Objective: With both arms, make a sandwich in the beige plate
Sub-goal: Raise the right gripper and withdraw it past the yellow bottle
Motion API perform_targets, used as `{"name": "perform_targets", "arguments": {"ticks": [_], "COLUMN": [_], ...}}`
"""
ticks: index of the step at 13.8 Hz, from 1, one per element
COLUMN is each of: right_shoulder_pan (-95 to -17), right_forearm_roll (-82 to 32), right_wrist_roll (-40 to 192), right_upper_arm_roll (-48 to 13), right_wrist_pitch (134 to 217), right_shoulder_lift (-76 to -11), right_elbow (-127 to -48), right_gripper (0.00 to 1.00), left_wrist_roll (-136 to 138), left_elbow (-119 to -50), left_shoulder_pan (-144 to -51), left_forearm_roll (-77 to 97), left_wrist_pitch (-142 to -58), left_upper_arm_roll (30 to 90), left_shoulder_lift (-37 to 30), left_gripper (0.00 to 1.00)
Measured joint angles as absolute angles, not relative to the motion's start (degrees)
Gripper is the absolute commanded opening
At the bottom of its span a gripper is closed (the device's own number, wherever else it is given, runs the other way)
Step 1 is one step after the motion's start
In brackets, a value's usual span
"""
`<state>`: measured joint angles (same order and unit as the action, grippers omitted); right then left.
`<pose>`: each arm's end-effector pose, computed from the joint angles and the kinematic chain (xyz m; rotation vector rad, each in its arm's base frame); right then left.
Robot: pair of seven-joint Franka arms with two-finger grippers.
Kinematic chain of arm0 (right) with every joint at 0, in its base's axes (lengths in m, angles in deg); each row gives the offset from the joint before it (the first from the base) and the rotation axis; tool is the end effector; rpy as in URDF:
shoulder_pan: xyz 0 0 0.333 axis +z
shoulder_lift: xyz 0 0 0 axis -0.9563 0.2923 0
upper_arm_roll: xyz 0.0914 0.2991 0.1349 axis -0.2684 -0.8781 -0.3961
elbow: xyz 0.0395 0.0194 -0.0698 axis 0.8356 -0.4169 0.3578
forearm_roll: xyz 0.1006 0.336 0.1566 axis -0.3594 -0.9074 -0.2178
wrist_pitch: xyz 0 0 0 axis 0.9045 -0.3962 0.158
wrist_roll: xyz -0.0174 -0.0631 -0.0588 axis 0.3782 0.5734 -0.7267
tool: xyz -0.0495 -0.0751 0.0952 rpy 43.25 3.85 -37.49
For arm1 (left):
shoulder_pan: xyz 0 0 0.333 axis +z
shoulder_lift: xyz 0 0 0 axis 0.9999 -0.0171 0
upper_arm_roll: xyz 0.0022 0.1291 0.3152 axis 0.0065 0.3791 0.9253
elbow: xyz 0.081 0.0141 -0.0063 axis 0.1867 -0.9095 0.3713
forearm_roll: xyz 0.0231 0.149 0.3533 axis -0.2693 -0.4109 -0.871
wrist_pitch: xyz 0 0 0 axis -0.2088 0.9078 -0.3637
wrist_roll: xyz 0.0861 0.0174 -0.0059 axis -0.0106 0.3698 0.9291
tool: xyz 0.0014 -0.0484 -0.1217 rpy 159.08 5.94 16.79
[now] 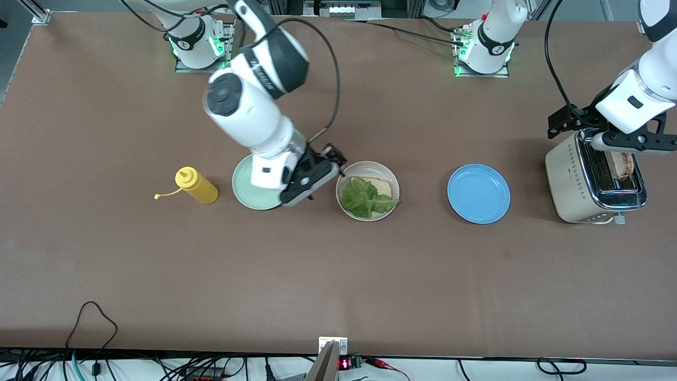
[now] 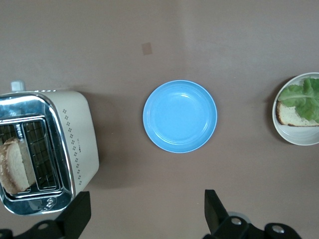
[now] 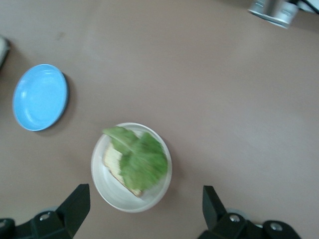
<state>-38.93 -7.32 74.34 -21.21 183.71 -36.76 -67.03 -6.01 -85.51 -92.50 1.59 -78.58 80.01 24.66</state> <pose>0.6145 0.4187 0.4454 -2.7042 -0.6552 -0.2514 0.5312 -0.0169 0.5658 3.1350 -0.0565 -0.0953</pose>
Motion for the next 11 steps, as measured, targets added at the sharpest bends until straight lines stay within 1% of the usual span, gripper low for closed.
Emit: {"name": "perform_targets", "arguments": {"ticks": [2, 5, 7, 9, 11], "right_shoulder_pan": [-44.24, -51.55, -55.78, -60.99, -65.69], "right_forearm_roll": [-7.32, -7.31, -7.31, -7.19, -4.95], "right_wrist_roll": [74.04, 76.7, 81.55, 85.46, 87.3], "right_upper_arm_roll": [-21.11, -21.12, -21.06, -20.92, -20.7], "right_wrist_pitch": [181.34, 179.07, 175.49, 172.02, 170.23], "right_shoulder_lift": [-36.91, -36.78, -36.87, -37.4, -38.33], "right_elbow": [-67.54, -68.93, -68.99, -68.93, -68.88], "right_gripper": [1.0, 1.0, 1.0, 1.0, 1.0], "left_wrist_roll": [-5.89, -6.43, -7.56, -9.71, -12.29], "left_elbow": [-84.06, -81.08, -80.58, -80.62, -81.92], "left_shoulder_pan": [-89.55, -82.97, -79.39, -78.38, -77.54], "left_forearm_roll": [1.54, 0.29, -4.22, -9.85, -11.72], "left_wrist_pitch": [-77.94, -75.38, -75.36, -77.01, -81.16], "left_upper_arm_roll": [80.18, 80.51, 80.6, 80.59, 80.58], "left_shoulder_lift": [23.25, 18.96, 16.29, 14.15, 12.9], "left_gripper": [1.0, 1.0, 1.0, 1.0, 1.0]}}
